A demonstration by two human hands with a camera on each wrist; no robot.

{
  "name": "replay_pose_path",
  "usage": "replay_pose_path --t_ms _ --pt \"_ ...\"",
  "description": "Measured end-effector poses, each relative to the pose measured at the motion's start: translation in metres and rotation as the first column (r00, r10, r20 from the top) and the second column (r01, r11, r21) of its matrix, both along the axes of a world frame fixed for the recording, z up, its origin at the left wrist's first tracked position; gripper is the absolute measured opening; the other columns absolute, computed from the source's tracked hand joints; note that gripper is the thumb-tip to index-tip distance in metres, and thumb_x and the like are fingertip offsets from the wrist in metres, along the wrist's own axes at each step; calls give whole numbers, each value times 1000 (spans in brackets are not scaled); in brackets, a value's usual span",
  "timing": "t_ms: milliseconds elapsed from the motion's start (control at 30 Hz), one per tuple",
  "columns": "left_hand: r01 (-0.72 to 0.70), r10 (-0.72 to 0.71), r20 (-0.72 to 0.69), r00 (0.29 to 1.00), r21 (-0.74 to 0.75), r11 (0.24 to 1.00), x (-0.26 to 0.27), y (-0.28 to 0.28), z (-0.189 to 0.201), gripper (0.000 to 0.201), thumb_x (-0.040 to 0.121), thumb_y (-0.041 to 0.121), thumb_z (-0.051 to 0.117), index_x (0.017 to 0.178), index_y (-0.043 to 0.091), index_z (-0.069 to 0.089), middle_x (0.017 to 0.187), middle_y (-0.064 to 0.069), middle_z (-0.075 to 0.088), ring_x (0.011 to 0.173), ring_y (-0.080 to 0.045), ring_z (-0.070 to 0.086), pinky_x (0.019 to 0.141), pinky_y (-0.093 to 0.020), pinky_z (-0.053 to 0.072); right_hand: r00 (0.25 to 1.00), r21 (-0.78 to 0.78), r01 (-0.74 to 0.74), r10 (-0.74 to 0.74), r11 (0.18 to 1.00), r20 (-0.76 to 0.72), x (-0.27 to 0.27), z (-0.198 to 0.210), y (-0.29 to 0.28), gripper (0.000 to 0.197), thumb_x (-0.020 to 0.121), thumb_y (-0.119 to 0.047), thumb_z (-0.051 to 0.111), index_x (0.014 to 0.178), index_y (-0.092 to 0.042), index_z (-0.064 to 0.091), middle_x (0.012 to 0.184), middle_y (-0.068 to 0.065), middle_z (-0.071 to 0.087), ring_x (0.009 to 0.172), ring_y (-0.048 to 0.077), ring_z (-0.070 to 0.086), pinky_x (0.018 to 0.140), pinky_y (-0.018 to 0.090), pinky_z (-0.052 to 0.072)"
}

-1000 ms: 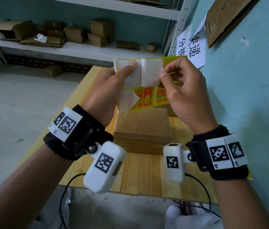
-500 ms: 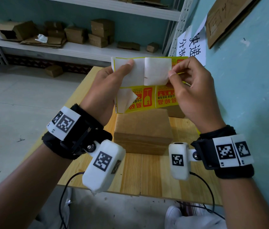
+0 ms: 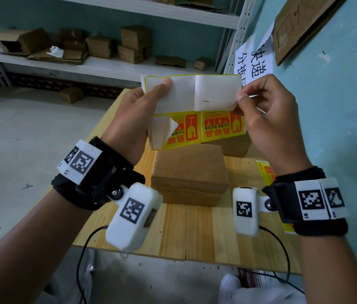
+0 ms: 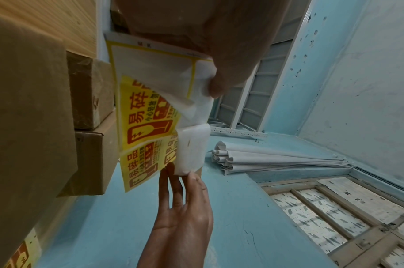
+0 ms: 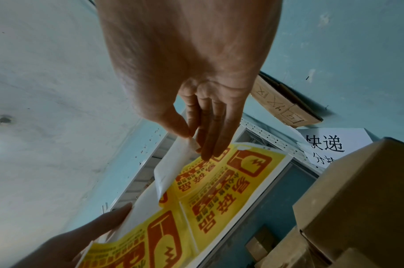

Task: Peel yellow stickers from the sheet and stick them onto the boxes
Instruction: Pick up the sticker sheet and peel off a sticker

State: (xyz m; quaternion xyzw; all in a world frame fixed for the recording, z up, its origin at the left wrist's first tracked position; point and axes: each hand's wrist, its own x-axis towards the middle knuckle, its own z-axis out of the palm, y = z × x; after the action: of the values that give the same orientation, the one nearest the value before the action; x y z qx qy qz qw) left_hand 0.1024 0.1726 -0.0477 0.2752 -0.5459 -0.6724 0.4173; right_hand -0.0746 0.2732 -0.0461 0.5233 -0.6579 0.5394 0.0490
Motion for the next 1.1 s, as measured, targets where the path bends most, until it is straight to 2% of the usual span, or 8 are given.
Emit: replay_pose_path --t_ms 100,200,267,367,533,800,967,1100 --pt "-11 11 -7 1000 5 1000 1 -2 0 21 98 30 53 97 16 69 97 -4 75 91 -19 71 90 -39 55 1000 -11 1 -1 1000 17 -2 0 0 7 95 -22 59 93 -16 56 91 0 65 89 20 68 82 43 58" --pt "-31 31 -26 999 21 999 3 -5 0 24 98 28 53 105 11 68 104 -8 74 98 -23 70 93 -42 53 1000 -12 12 -11 1000 15 -4 1 1 9 95 -23 59 94 -15 56 93 3 65 90 22 69 83 46 58" --pt "-42 44 -45 998 35 999 3 -8 -1 27 98 28 54 111 8 66 105 -9 73 94 -22 70 89 -39 56 1000 -6 16 -16 1000 15 -5 1 2 9 95 -23 58 95 -14 56 95 3 65 91 21 69 82 46 58" --pt "-43 47 -65 997 52 998 5 -11 -3 26 98 26 55 110 7 66 105 -8 74 92 -20 72 80 -32 59 1000 3 16 -16 1000 25 -7 1 3 11 96 -23 58 98 -13 56 100 5 66 93 20 69 82 44 60" --pt "-41 45 -69 997 50 998 7 -15 -3 32 97 26 55 117 4 65 111 -11 73 100 -24 71 84 -36 58 999 0 7 -7 1000 36 -7 3 3 12 96 -26 58 99 -15 56 102 8 67 96 22 69 84 45 59" --pt "-27 32 -81 996 54 998 8 -15 -3 25 97 24 56 110 5 67 108 -11 73 93 -21 71 82 -34 59 999 0 0 0 1000 51 -11 2 4 12 96 -25 58 98 -14 56 102 9 67 96 22 69 84 47 59" --pt "-16 22 -88 996 63 998 7 -15 -1 30 97 24 55 116 3 65 109 -12 73 96 -23 71 79 -34 59 996 -17 -13 15 1000 84 -12 3 4 11 95 -24 58 97 -13 56 99 10 67 93 25 68 84 50 58" --pt "-7 15 -111 994 67 998 6 -14 -2 25 98 22 55 110 3 67 102 -9 75 89 -20 72 74 -31 59 993 -11 -32 33 999 118 -11 4 5 11 96 -23 55 97 -13 54 95 -2 64 93 20 69 83 51 58"
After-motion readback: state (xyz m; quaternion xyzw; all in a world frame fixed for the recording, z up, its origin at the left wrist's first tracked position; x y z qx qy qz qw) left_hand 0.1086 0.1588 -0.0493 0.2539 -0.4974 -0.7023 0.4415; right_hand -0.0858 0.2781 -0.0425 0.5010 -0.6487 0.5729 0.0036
